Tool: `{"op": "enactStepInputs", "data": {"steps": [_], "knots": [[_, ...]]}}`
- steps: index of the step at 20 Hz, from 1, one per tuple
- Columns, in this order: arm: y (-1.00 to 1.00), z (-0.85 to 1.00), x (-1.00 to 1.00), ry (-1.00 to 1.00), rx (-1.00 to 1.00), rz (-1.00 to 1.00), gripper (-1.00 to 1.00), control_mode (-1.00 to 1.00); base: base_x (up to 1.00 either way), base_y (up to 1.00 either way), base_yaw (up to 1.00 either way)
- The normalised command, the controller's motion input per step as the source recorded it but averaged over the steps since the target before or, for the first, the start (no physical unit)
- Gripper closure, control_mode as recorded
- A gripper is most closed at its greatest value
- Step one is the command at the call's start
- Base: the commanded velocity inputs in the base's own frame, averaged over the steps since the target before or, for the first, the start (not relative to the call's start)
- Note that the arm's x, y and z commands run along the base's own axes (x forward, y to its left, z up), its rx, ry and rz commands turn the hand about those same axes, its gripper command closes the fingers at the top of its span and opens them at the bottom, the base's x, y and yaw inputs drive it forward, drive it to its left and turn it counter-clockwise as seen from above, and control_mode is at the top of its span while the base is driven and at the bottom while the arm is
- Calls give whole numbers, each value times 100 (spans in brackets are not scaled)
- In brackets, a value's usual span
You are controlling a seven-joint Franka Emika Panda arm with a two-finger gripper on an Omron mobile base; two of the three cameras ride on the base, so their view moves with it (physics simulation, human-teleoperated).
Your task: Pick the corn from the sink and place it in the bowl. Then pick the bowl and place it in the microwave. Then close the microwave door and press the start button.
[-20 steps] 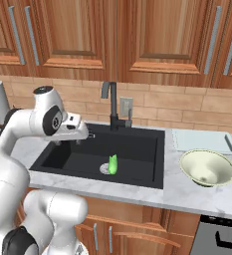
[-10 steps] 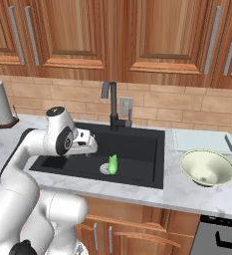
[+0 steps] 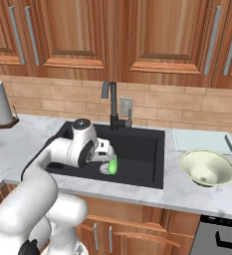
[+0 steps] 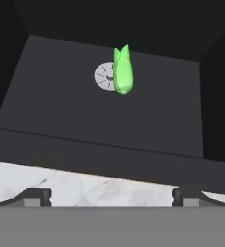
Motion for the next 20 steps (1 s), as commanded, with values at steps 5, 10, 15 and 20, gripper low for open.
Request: {"op": "enactStepInputs", "data": {"steps": [5, 10, 15, 20], "knots": [[3, -48, 47, 4, 0, 0, -100, -100, 0, 0, 0], [31, -44, 67, 4, 0, 0, -100, -100, 0, 0, 0], [-12, -12, 66, 3, 3, 0, -100, -100, 0, 0, 0], [-28, -10, 59, 5, 4, 0, -100, -100, 0, 0, 0]]}}
